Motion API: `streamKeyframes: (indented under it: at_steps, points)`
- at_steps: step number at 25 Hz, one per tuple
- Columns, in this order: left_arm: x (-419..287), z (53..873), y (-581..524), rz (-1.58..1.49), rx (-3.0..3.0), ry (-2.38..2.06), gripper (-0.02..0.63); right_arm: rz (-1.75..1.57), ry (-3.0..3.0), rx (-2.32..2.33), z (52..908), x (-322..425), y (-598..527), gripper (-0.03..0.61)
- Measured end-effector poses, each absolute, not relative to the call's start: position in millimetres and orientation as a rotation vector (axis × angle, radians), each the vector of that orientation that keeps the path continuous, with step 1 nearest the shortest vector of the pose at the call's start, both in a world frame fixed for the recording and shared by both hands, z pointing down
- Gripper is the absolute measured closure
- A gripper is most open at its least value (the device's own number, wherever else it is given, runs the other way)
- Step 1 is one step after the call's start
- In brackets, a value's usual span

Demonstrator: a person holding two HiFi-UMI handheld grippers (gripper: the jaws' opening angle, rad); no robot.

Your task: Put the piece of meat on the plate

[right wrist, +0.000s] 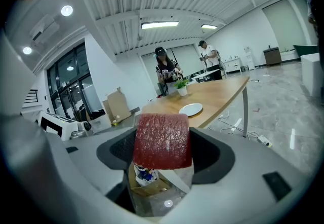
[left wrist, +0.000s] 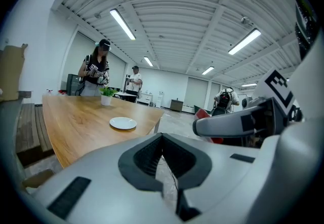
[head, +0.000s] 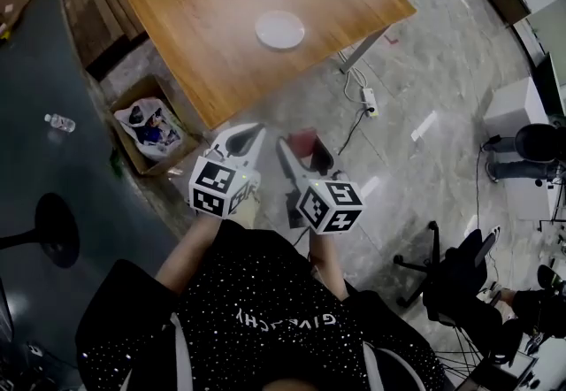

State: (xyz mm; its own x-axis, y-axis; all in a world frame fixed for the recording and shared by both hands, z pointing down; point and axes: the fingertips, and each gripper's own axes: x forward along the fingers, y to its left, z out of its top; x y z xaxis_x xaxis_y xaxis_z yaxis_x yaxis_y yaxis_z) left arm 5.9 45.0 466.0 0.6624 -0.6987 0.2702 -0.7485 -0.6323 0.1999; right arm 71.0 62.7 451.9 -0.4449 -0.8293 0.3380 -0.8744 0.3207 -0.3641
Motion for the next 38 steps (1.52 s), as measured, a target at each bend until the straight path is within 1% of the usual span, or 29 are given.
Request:
streamKeyframes:
  at_steps: [17,38]
  points:
    - [18.6,453.1,-38.5,0.222,2.592,-1.132,0.607,0.773,-2.447,1.598,442.0,81.9,-13.5,0.27]
    - [4.9,446.1,-111.4,0.243,2.594,-1.148,0.607,0.765,-2.461,1.614,425.4,73.2,-87.6,0.27]
